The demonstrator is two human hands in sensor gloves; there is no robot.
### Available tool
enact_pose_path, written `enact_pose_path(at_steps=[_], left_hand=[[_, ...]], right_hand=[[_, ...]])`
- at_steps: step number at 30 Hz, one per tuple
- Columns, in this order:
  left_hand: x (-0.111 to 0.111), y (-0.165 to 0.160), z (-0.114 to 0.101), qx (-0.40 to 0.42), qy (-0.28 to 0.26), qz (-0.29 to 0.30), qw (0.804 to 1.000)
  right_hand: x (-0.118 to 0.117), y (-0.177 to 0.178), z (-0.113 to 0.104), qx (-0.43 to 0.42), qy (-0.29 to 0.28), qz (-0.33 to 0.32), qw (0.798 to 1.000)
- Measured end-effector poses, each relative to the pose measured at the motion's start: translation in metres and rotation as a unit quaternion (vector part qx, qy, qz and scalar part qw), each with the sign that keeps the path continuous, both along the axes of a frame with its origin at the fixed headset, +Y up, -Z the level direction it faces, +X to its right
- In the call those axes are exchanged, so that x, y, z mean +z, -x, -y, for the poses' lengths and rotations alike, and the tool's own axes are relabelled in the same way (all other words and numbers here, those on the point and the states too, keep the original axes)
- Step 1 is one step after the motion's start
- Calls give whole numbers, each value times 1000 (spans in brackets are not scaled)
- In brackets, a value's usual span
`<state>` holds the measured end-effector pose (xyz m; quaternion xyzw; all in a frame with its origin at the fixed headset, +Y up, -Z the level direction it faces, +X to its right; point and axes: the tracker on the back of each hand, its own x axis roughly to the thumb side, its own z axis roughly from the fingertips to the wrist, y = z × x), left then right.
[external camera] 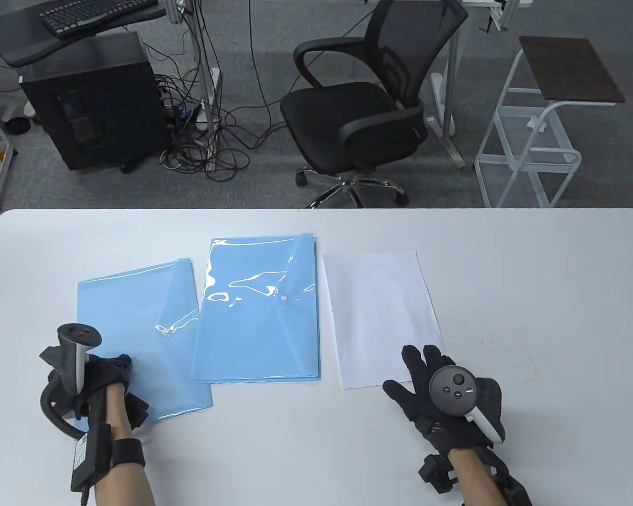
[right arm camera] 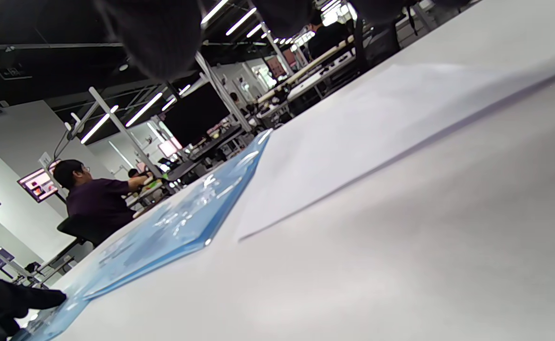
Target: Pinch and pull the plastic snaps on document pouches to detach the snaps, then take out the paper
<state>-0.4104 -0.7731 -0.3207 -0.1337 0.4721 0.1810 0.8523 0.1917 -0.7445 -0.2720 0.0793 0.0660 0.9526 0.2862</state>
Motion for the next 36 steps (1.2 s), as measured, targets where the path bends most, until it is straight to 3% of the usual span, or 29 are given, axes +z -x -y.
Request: enact_pose_path(at_steps=[10,20,24,28,36], left_hand=[[-4,18,1,58,-18,-42,997],[-1,6,-6,-50,-17,-39,998],[-1,-5,-9,-103,7,-27,994],[-1,-25,-29,-155,9,-11,988],[9,-71,-102,-233,-34,49,971]], right_hand=[[1,2,0,-3,5,0,1000],[0,5,-1,-6,4,-6,1000],[0,6,-1,-10,3,-8,1000],[2,8,-3,-10,0,-15,1000],[5,10,-3,-17,-1,-21,1000]])
